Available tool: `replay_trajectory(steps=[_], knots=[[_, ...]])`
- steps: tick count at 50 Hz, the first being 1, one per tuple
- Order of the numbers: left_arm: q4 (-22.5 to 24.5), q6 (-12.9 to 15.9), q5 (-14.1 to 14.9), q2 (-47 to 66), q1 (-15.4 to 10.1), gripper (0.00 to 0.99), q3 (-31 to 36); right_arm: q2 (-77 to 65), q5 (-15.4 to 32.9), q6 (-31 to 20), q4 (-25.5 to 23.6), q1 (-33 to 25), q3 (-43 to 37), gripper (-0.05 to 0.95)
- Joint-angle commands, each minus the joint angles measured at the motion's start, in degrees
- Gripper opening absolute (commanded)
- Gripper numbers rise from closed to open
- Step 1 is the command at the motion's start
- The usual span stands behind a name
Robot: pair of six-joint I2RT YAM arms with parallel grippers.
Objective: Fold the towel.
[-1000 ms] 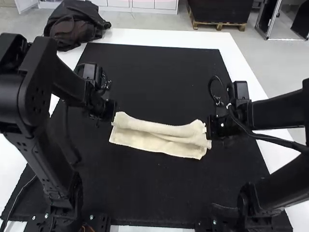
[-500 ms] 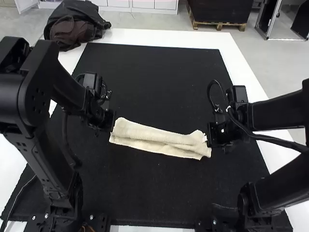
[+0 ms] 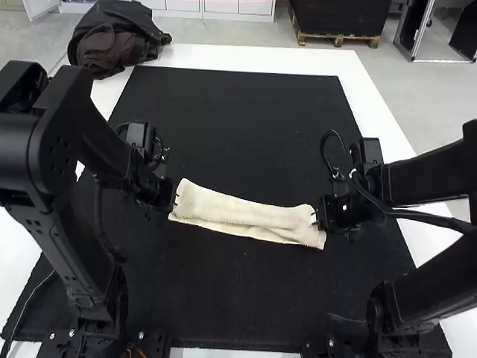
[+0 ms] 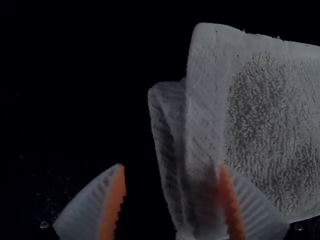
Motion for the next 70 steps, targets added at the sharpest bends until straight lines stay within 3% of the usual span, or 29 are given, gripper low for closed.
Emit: replay_trajectory(steps=[1, 3, 6, 16, 24, 51, 70], knots=[[0.14, 0.99, -0.27, -1.22, 1.79, 0.707, -0.09, -0.46, 1.72, -0.93, 0.26, -0.75, 1.17, 0.61], [0.14, 1.16, 0.35, -1.22, 2.67, 0.848, 0.00, -0.81, 1.98, -0.93, 0.35, -0.93, 1.26, 0.63], [0.14, 1.43, 0.78, -1.22, 3.99, 0.966, 0.09, -1.16, 1.98, -1.28, 0.44, -1.63, 1.52, 0.70], [0.40, 2.39, 1.31, -1.30, 8.20, 0.969, 0.52, -1.78, 1.19, -2.69, 0.97, -4.88, 1.79, 0.81], [-0.30, 2.39, 2.63, -2.27, 10.05, 0.969, 1.76, -1.51, -0.48, -3.22, 1.06, -4.97, 1.70, 0.85], [-0.04, 1.51, 3.25, -5.08, 9.87, 0.969, 3.16, -1.69, -3.56, -1.55, 0.09, -5.23, 2.75, 0.85], [-3.38, 1.16, 3.16, -7.37, 10.14, 0.969, 7.38, -1.51, -4.96, 1.53, -1.05, -4.88, 3.63, 0.86]])
